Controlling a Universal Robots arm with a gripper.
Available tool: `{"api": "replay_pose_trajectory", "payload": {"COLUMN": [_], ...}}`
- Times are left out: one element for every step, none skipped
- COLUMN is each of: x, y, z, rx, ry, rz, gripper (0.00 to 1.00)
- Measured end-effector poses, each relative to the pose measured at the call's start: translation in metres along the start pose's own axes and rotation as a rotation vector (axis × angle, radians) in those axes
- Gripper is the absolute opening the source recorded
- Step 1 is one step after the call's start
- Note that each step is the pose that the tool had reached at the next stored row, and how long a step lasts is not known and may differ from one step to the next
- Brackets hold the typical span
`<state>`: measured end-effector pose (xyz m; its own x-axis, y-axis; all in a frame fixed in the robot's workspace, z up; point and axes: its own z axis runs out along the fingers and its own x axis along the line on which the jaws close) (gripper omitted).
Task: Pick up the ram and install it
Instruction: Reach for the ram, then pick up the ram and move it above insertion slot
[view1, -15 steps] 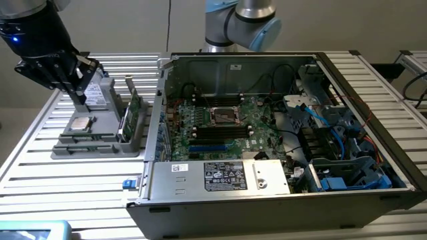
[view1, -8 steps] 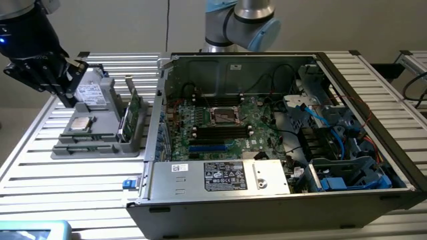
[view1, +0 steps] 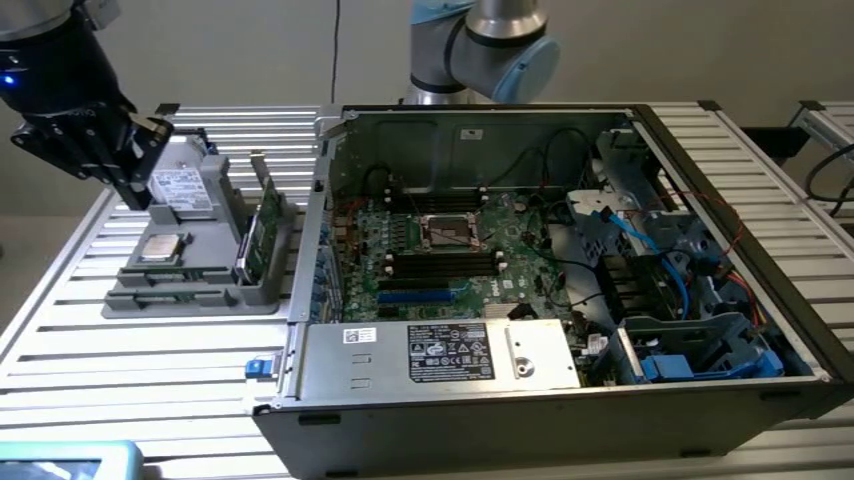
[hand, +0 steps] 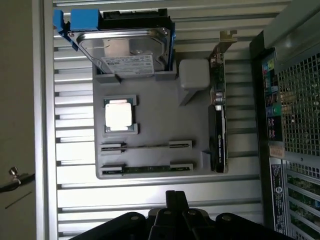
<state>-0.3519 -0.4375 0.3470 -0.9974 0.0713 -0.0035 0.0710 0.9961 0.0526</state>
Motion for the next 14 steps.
{"api": "replay_pose_trajectory", "payload": {"x": [0.002, 0.003, 0.005, 0.008, 0.01, 0.012, 0.013, 0.014, 0.015, 0.015, 0.015, 0.015, 0.015, 0.015], "y": [0.0018, 0.0037, 0.0054, 0.0072, 0.0092, 0.011, 0.0127, 0.0144, 0.0158, 0.0166, 0.0166, 0.0166, 0.0166, 0.0166], "z": [0.001, 0.0021, 0.0034, 0.0048, 0.0063, 0.0078, 0.0092, 0.0106, 0.0119, 0.0125, 0.0125, 0.0125, 0.0125, 0.0125], "rx": [0.0001, 0.0002, 0.0004, 0.0007, 0.0012, 0.0018, 0.0024, 0.0031, 0.0041, 0.0055, 0.0058, 0.0059, 0.0059, 0.0059], "ry": [0.0, 0.0001, 0.0001, 0.0002, 0.0002, 0.0, -0.0001, -0.0001, -0.0002, -0.0003, -0.0004, -0.0003, -0.0004, -0.0004], "rz": [0.0, 0.0, 0.0, 0.0, 0.0, 0.0, 0.0, 0.0, 0.0, 0.0, 0.0, 0.0, 0.0, 0.0], "gripper": [0.11, 0.11, 0.11, 0.11, 0.11, 0.11, 0.11, 0.11, 0.11, 0.11, 0.11, 0.11, 0.11, 0.11]}}
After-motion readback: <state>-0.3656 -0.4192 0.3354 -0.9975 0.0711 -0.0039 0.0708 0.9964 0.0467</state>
